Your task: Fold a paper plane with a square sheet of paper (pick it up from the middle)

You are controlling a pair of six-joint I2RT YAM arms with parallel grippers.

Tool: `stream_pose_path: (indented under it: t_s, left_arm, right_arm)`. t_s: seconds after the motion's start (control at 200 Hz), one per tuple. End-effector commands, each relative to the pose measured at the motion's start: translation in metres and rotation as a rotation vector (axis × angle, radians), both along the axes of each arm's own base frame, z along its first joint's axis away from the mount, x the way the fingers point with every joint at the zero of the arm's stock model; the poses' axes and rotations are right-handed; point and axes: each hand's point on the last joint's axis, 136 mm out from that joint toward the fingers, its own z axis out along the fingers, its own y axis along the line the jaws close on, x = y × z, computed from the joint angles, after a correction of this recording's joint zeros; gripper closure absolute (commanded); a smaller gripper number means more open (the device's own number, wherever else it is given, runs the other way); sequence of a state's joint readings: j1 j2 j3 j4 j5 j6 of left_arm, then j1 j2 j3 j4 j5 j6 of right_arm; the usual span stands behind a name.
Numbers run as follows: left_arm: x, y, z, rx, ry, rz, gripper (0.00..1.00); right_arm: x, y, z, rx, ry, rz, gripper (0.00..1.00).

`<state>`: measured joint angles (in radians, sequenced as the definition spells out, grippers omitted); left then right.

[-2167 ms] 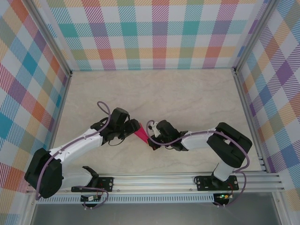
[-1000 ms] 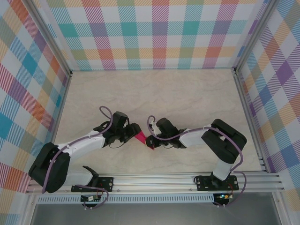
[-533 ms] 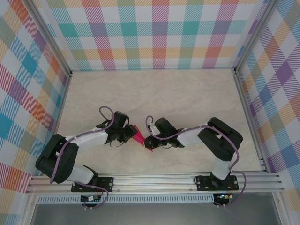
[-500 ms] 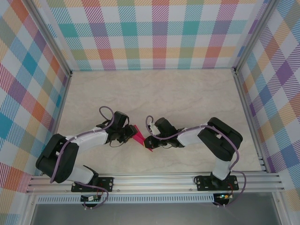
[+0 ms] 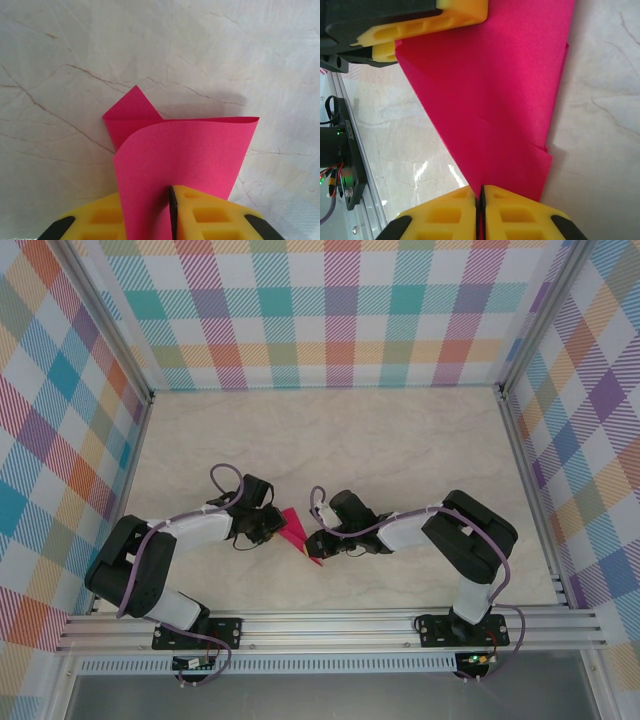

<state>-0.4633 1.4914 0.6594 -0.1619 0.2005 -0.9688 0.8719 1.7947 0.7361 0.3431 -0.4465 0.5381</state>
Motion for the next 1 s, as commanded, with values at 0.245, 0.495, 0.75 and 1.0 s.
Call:
stream_pose_path:
  t_s: [0.245, 0.495, 0.75, 1.0]
  left_arm:
    - [0.003, 0.003, -0.001, 0.030, 0.049, -0.027, 0.87]
    - [0.000, 0.001, -0.002, 0.015, 0.055, -0.031, 0.92]
    - [0.001, -0.002, -0.001, 0.004, 0.055, -0.038, 0.92]
    - [0.001, -0.001, 0.000, 0.010, 0.053, -0.040, 0.92]
  right_arm:
    - [0.001, 0.009, 0.013, 0.060, 0.001, 0.049, 0.87]
    - [0.011, 0.013, 0.017, 0.038, -0.019, 0.030, 0.80]
    - [0.012, 0.016, 0.014, 0.016, -0.013, 0.052, 0.84]
    - [0.006, 0.013, 0.013, 0.032, 0.002, 0.054, 0.90]
